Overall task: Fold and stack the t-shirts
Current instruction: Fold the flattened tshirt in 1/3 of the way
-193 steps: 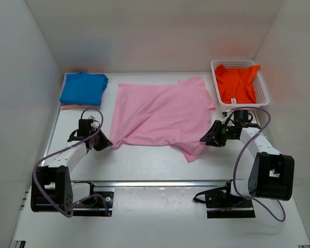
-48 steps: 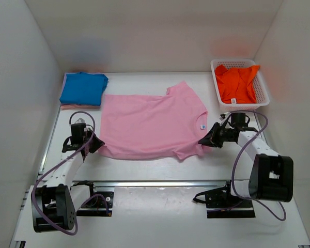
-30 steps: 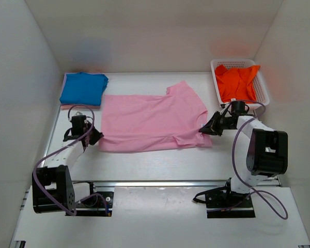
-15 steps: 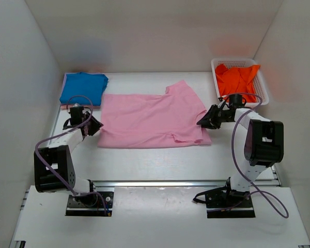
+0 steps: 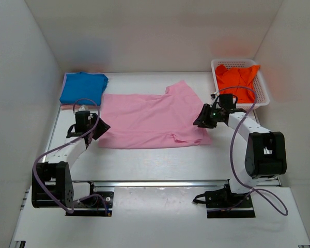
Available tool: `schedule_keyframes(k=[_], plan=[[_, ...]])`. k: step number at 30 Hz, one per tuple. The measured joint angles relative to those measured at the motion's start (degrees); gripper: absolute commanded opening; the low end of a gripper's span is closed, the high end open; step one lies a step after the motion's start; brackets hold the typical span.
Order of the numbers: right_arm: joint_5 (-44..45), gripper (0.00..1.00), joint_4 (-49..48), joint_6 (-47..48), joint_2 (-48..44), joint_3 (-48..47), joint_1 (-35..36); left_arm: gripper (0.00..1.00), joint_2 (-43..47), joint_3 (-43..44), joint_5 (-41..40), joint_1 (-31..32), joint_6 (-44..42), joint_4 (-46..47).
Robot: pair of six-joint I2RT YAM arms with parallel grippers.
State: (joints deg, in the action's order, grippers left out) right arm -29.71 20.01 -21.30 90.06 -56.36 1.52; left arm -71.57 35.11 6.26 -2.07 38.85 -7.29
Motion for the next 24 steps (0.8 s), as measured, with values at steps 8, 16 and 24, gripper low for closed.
schedule_keyframes(k=[8,16,24], plan=[[8.74,0.22,-1.75,0.66,2.01,2.36,7.32,0.55,-6.19,-0.09,-3.58,6.29,-1.09,-1.22],[11.91,0.19,-1.6,1.07,6.16,3.85,8.74,0.56,-16.81,7.98,-8.48,9.31,-4.83,-5.11],[11.72,0.17,-2.97,0.46,1.92,9.05,10.16,0.53,-13.79,5.49,-9.4,11.23,-8.13,-6.8]])
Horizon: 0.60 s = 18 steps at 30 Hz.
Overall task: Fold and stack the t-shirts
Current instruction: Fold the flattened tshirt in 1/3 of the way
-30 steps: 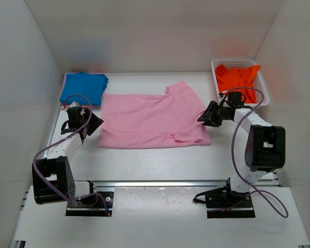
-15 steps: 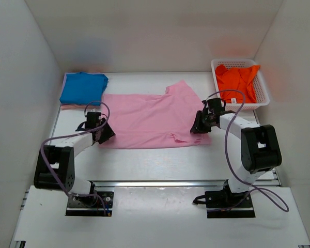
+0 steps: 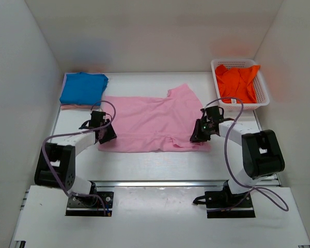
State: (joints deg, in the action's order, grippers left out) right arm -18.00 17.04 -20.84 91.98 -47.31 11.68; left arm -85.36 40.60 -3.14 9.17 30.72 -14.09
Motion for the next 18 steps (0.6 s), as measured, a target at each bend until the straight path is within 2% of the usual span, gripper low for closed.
schedule_keyframes(k=[3,6,14,18], plan=[[-0.04,0.17,0.68,-0.59,-3.19,3.19,0.68,0.51,5.64,-4.39,2.25,-0.9,-0.96,-2.56],[-0.07,0.17,1.09,-1.27,-7.02,6.86,1.51,0.54,10.05,-6.73,2.54,-1.09,-1.9,-6.54],[-0.44,0.18,5.75,-2.14,-19.61,16.06,3.04,0.5,25.14,-10.12,3.5,2.4,-0.57,-14.84],[-0.68,0.25,9.81,-1.97,-26.34,18.36,1.14,0.53,35.71,-10.19,6.56,0.04,1.55,-15.15]])
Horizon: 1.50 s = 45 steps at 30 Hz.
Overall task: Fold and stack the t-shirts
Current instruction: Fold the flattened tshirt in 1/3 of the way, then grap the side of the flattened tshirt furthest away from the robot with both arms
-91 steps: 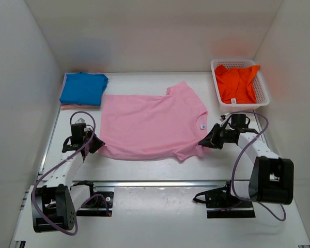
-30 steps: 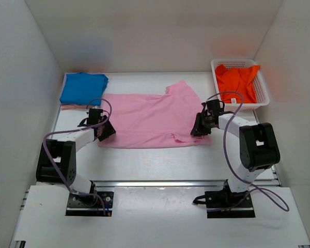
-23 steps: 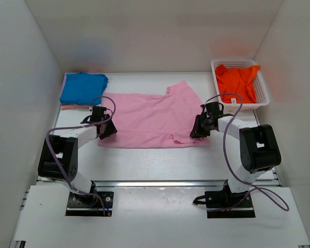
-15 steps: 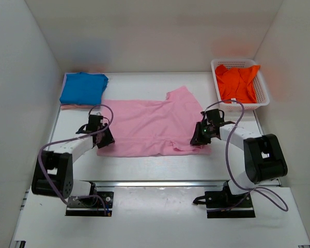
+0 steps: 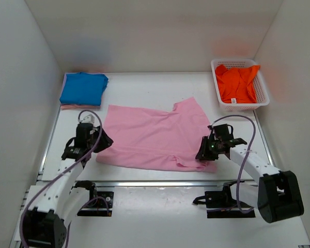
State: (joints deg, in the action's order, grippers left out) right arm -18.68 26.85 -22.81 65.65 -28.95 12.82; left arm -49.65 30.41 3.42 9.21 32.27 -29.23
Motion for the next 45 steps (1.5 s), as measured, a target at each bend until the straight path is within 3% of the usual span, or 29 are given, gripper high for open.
schedule_keyframes(k=[3,6,15,18,24,31,40,43,44,45], plan=[[0.02,0.31,1.55,0.59,-2.91,-0.9,-0.85,0.56,6.73,0.9,1.07,-2.64,0.83,0.63],[0.04,0.34,2.84,0.87,-3.39,-5.27,-0.48,0.6,5.81,4.7,2.01,-3.23,0.04,2.29],[-1.22,0.32,-2.01,2.08,-0.33,-16.33,-0.96,0.63,-23.47,16.17,2.95,-5.99,-6.4,12.83],[-1.31,0.37,-2.49,3.32,5.46,-19.71,-0.96,0.63,-34.03,22.25,2.47,-6.71,-8.39,14.58],[-0.26,0.57,-3.13,5.66,16.85,-27.89,-0.85,0.67,-48.52,33.24,1.86,-7.48,-10.54,17.2],[2.01,0.6,-2.8,8.02,30.16,-41.44,-2.12,0.72,-61.37,46.23,1.03,-7.65,-12.98,16.59],[3.28,0.63,-1.31,9.2,44.19,-54.4,-5.03,0.72,-69.22,51.82,0.22,-7.63,-14.88,14.19],[3.65,0.64,-0.46,9.49,48.09,-58.38,-5.11,0.61,-70.29,52.28,0.35,-7.58,-15.23,13.79],[3.76,0.64,-0.35,9.51,49.07,-59.14,-5.07,0.51,-70.36,52.57,0.46,-7.56,-15.39,13.51],[3.87,0.64,-0.35,9.53,49.75,-59.56,-5.07,0.31,-70.44,52.74,0.52,-7.54,-15.34,13.35]])
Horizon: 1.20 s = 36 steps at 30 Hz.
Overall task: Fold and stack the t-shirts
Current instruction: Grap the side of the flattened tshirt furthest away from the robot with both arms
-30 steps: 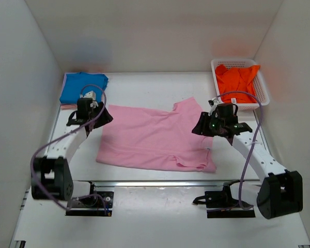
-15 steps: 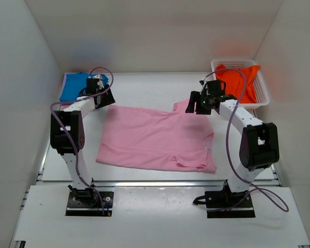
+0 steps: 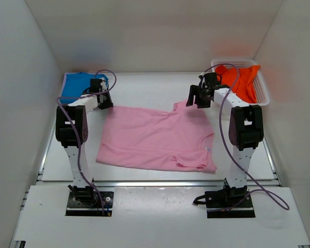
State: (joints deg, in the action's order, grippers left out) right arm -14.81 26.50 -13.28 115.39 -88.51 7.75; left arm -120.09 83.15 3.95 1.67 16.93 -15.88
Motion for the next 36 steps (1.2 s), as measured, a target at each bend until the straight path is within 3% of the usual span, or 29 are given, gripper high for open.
schedule_keyframes(k=[1,2,14,27,33,36], plan=[[0.24,0.64,0.11,-0.02,0.79,-0.37,0.0,0.03,-0.04,0.11,0.17,0.02,0.0,-0.11],[0.5,0.64,0.11,-0.04,1.46,-0.55,-0.02,0.0,-0.07,0.13,0.28,0.02,0.11,-0.15],[6.05,0.65,1.99,0.04,7.56,-6.62,0.0,0.0,1.11,-2.97,0.98,-0.09,0.09,0.92],[9.16,0.65,9.64,1.92,21.38,-27.28,0.0,0.0,2.99,-5.86,1.95,-1.68,0.72,1.4],[10.49,0.5,14.19,2.73,23.8,-31.89,0.11,0.0,2.99,-5.86,2.32,-3.32,1.11,1.38],[10.86,0.48,15.72,3.06,23.85,-32.17,0.44,0.0,2.99,-5.86,2.32,-3.78,1.16,1.38]])
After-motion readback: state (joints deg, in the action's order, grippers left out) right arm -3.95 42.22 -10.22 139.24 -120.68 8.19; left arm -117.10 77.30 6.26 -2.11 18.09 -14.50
